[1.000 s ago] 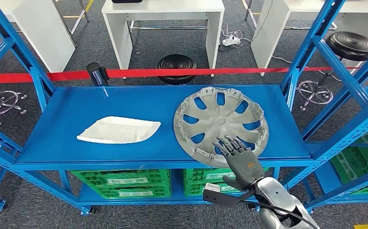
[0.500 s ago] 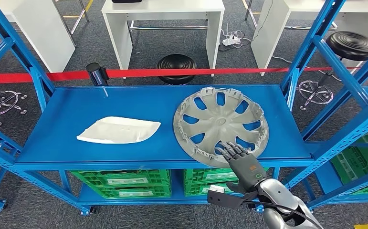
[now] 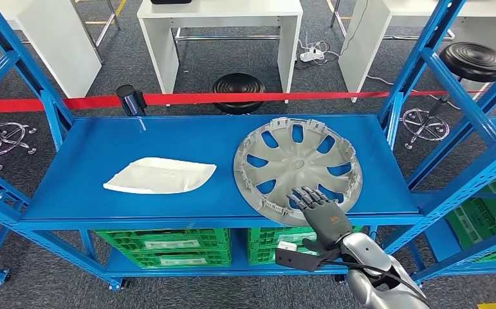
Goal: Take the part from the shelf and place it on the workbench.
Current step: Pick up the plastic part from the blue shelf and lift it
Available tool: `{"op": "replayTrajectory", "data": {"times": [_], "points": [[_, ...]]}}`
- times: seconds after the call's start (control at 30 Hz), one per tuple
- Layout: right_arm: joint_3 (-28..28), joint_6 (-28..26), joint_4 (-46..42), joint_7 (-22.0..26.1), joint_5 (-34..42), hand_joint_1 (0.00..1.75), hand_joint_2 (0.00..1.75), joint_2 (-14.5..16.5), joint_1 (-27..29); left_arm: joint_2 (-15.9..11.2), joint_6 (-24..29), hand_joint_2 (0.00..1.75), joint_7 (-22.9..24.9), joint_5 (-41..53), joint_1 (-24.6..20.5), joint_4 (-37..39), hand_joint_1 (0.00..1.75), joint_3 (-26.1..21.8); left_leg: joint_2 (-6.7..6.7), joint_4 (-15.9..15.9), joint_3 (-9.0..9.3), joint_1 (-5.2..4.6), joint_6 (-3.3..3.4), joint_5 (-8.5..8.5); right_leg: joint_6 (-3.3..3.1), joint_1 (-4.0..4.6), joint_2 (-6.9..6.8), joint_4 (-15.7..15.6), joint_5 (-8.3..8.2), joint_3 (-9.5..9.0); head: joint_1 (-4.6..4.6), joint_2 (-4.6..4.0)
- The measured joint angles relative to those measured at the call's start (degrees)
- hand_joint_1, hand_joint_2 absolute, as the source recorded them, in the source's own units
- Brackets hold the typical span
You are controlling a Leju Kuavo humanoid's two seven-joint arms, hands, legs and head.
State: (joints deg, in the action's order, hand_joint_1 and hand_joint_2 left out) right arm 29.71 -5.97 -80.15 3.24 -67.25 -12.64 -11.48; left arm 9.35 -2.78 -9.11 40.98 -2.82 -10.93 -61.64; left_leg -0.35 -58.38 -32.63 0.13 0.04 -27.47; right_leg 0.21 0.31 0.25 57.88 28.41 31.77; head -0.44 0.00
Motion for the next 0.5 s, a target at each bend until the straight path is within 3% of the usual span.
{"op": "replayTrajectory", "data": {"times": [0.5], "points": [[2.3, 0.1, 8.4, 0.3, 1.5, 0.00, 1.75, 2.1, -5.2, 0.0, -0.2, 0.00, 0.0, 0.9, 0.0, 0.0, 0.00, 0.0, -0.01, 0.0, 0.03, 0.00, -0.02, 0.01, -0.01, 0.00, 0.00, 0.0, 0.00, 0.00, -0.01, 0.00]]}}
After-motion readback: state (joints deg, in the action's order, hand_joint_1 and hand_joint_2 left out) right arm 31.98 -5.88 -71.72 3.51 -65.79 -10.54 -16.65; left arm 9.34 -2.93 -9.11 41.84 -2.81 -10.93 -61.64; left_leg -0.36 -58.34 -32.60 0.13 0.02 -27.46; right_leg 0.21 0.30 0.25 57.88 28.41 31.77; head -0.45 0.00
